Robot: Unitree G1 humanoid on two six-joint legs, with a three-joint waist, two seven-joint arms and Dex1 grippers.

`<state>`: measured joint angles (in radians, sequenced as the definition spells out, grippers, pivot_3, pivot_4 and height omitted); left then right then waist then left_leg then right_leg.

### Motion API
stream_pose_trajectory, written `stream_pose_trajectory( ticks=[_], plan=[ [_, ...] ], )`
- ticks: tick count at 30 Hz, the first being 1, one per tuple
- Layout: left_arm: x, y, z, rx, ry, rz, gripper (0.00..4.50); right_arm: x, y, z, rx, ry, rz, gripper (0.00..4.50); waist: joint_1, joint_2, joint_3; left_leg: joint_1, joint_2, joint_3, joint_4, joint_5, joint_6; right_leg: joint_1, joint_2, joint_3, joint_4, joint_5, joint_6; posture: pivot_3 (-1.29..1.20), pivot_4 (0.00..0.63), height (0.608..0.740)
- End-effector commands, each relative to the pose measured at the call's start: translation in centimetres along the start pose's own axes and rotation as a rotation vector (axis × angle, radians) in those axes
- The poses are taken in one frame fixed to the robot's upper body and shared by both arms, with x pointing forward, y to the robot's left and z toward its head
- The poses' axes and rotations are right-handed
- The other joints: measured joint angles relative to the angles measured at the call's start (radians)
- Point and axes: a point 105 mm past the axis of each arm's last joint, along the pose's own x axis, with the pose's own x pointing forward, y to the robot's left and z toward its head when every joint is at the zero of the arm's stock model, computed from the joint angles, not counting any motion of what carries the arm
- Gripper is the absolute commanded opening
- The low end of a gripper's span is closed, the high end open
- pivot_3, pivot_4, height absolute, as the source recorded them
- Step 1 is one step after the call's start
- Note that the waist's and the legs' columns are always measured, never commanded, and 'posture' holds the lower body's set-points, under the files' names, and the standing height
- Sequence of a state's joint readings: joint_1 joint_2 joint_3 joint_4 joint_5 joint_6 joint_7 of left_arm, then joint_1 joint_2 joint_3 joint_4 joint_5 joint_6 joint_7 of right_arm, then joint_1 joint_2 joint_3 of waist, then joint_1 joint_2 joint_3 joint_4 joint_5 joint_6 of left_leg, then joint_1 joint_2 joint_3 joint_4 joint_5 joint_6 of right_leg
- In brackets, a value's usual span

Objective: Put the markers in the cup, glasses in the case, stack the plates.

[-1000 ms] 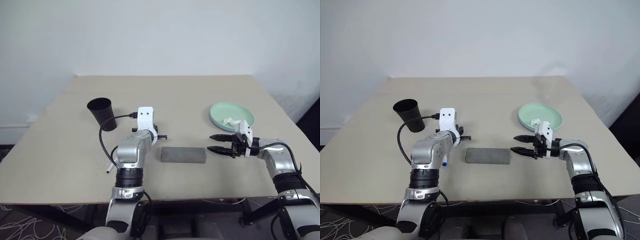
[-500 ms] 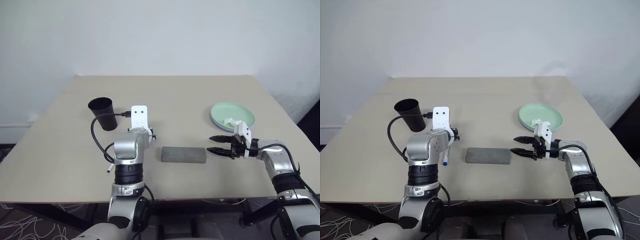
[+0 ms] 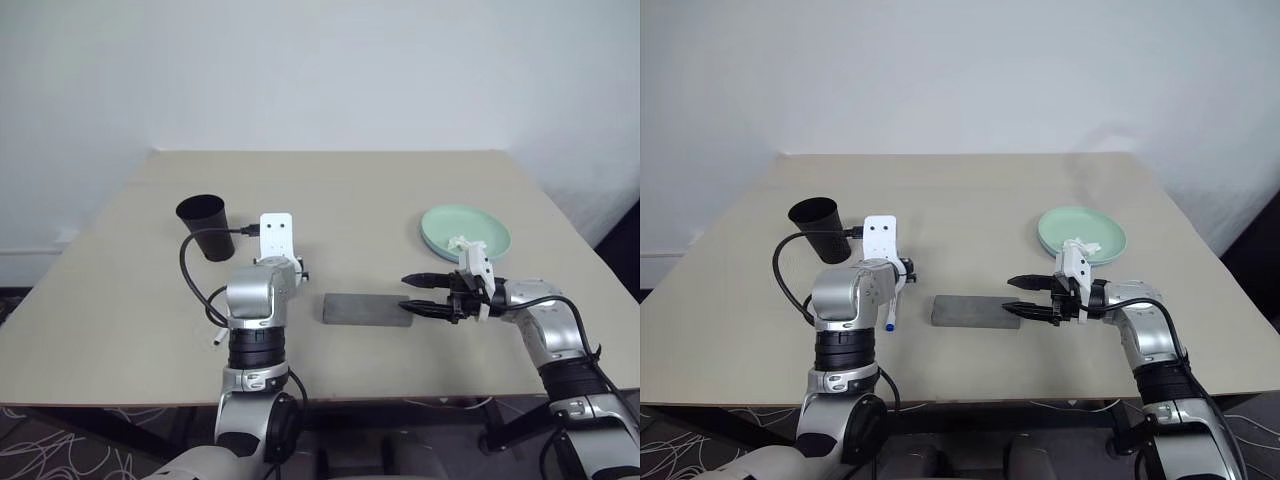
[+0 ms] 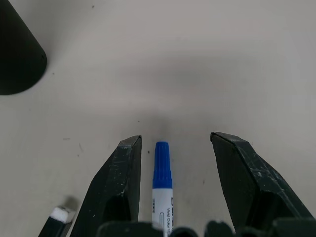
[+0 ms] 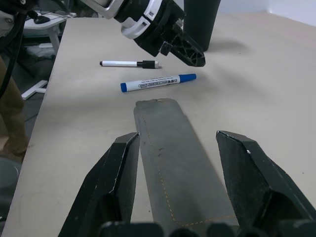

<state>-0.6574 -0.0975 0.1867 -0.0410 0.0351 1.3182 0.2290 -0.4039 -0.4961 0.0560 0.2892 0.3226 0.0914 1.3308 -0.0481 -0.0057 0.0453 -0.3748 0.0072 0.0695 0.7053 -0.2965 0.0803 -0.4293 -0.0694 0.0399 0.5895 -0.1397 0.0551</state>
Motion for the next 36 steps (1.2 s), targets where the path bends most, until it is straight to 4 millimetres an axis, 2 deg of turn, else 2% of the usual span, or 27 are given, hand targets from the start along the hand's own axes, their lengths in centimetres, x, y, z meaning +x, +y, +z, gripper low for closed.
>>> stream_pose_trajectory(
  ticks=[1,7,12,24,27,32,36],
  plan=[
    [-0.2,0.1,0.1,-0.016,0.009,0.008,2.3,-0.2,-0.3,1.3,-0.039,-0.034,-0.008,2.68,0.0,0.0,0.0,0.0,0.0,0.0,0.0,0.0,0.0,0.0,0.0,0.0,0.0,0.0,0.0,0.0,0.0,0.732],
    [-0.2,0.1,-1.4,-0.046,0.1,0.017,2.3,-0.4,-0.6,1.1,-0.038,-0.026,-0.017,2.68,0.0,0.0,0.0,0.0,-0.001,0.0,-0.001,0.0,0.0,-0.001,0.001,0.0,0.0,0.0,0.0,0.0,0.0,0.732],
    [-0.1,0.5,-1.7,-0.066,0.116,0.042,2.3,-0.5,-0.6,1.0,-0.037,-0.021,-0.016,2.68,0.0,0.0,0.0,0.0,-0.001,0.0,-0.001,0.0,-0.001,-0.001,0.001,0.0,0.0,0.0,0.0,0.0,0.0,0.732],
    [0.4,0.2,-2.8,-0.08,0.156,0.021,2.3,-0.2,1.1,1.6,-0.049,-0.025,0.045,2.68,0.0,0.0,0.0,0.0,-0.001,0.0,-0.002,0.0,-0.001,-0.001,0.0,0.0,0.0,0.0,0.0,0.0,0.0,0.732],
    [0.4,-0.2,-3.0,-0.1,0.155,-0.003,1.69,-0.1,1.1,1.5,-0.05,-0.024,0.04,2.68,0.0,0.0,0.0,0.0,-0.001,0.0,-0.002,0.0,-0.001,-0.002,0.0,0.0,0.0,0.0,0.0,0.0,0.0,0.732],
    [0.5,-0.3,-3.1,-0.131,0.165,-0.016,0.12,-0.1,1.1,1.5,-0.052,-0.025,0.037,2.68,0.002,0.0,0.0,0.0,-0.001,0.0,-0.002,0.0,-0.002,-0.001,0.0,0.0,0.0,0.0,0.0,0.0,0.0,0.732],
    [0.7,-0.1,-3.3,-0.14,0.176,-0.014,0.11,-0.1,1.0,1.5,-0.056,-0.024,0.035,2.68,0.001,0.0,0.0,0.001,0.0,0.0,-0.002,0.001,-0.002,-0.001,0.0,0.0,0.0,0.0,0.0,0.0,0.0,0.732]
  ],
)
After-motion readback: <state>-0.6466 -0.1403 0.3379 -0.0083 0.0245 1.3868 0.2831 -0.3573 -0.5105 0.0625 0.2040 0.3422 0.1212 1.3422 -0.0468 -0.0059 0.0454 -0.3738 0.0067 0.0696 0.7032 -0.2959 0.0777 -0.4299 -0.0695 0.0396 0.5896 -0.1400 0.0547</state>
